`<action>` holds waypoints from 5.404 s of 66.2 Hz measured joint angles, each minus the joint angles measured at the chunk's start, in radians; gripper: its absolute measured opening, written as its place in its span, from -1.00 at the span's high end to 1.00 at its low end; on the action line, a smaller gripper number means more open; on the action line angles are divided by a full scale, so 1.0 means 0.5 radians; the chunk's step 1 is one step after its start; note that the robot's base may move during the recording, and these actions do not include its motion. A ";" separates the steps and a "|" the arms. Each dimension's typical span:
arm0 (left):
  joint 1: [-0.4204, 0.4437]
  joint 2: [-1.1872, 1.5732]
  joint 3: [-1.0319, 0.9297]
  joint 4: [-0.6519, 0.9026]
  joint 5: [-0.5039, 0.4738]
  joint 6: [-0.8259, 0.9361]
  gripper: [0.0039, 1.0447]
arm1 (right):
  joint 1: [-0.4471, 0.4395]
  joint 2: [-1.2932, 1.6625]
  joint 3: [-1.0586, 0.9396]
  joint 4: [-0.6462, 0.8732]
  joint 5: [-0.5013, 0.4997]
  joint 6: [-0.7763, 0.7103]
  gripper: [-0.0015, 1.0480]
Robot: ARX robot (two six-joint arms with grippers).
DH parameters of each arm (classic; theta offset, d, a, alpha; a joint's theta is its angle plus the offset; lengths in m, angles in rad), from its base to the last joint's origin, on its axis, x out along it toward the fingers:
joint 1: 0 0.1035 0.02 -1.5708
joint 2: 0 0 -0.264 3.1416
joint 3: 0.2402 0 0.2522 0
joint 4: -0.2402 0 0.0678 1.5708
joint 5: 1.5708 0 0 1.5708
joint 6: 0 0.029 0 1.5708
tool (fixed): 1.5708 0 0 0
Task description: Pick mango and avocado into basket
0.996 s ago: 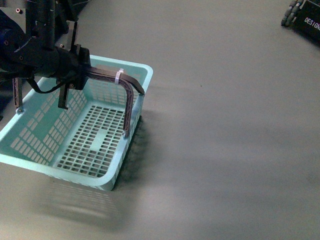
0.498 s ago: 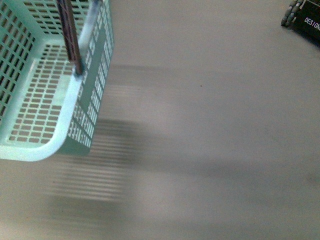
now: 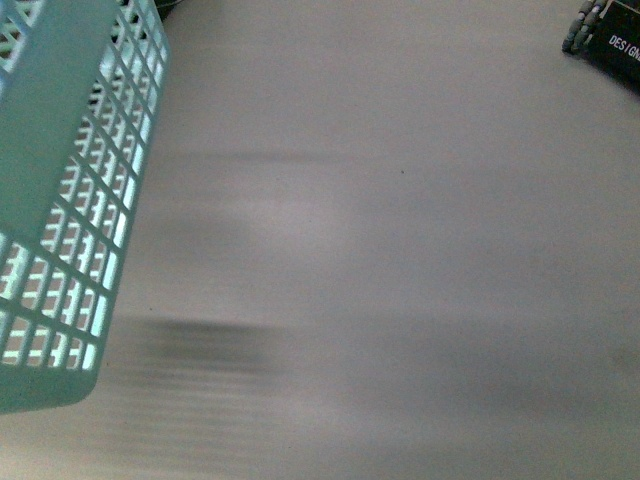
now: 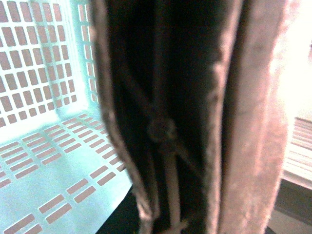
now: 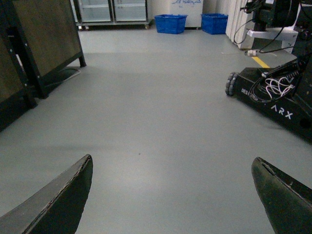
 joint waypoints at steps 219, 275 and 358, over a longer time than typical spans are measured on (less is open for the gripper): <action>0.154 -0.316 0.075 -0.376 0.205 0.135 0.72 | 0.000 0.000 0.000 0.001 -0.001 0.000 -0.83; 0.155 -0.316 0.078 -0.376 0.211 0.137 0.72 | 0.000 0.001 0.000 -0.002 -0.002 0.000 -0.83; 0.155 -0.317 0.079 -0.376 0.208 0.136 0.72 | -0.001 -0.002 0.000 -0.002 0.003 0.000 -0.83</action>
